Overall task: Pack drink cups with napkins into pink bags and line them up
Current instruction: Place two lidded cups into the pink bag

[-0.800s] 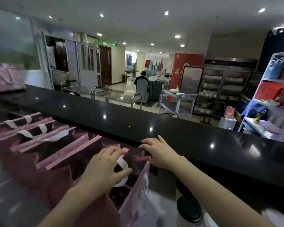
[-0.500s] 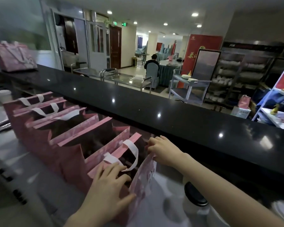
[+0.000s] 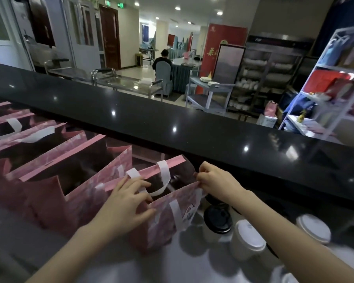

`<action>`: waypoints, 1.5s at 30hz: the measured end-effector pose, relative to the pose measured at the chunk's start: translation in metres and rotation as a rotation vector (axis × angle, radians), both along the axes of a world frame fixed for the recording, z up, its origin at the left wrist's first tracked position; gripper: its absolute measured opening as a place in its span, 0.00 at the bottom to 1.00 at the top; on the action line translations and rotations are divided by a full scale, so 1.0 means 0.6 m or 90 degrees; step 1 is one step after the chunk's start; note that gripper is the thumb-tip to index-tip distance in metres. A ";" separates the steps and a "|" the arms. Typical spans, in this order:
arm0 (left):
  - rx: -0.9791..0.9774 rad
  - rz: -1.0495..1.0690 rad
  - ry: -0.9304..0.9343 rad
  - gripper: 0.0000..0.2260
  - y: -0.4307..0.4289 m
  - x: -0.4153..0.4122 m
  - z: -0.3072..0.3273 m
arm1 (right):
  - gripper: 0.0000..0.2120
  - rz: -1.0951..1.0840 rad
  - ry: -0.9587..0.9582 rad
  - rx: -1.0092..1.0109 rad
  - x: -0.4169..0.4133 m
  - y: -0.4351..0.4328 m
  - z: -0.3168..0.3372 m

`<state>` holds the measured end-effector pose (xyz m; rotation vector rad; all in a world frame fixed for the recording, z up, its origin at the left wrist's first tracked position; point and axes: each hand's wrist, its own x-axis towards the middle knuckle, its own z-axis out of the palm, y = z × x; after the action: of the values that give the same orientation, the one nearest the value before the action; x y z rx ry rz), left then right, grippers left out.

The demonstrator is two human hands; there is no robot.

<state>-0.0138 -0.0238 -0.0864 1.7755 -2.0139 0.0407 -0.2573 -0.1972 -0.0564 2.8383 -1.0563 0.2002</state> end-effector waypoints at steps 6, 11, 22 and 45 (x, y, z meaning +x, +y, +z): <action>0.042 -0.051 0.004 0.17 -0.055 0.015 0.017 | 0.12 -0.035 -0.108 0.055 -0.044 0.006 -0.012; -0.065 -0.027 0.096 0.16 -0.072 0.023 0.027 | 0.26 -0.102 -0.297 0.077 -0.089 0.024 -0.035; 0.050 0.051 0.003 0.27 -0.076 0.024 0.022 | 0.42 -0.195 0.150 0.146 -0.091 0.056 -0.144; 0.164 0.017 -0.114 0.45 -0.023 0.013 0.029 | 0.40 0.000 -0.139 0.204 0.043 0.087 0.109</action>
<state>-0.0059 -0.0378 -0.0691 2.0201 -2.2040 -0.0561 -0.2316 -0.1448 0.0092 3.1587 -1.2299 0.3800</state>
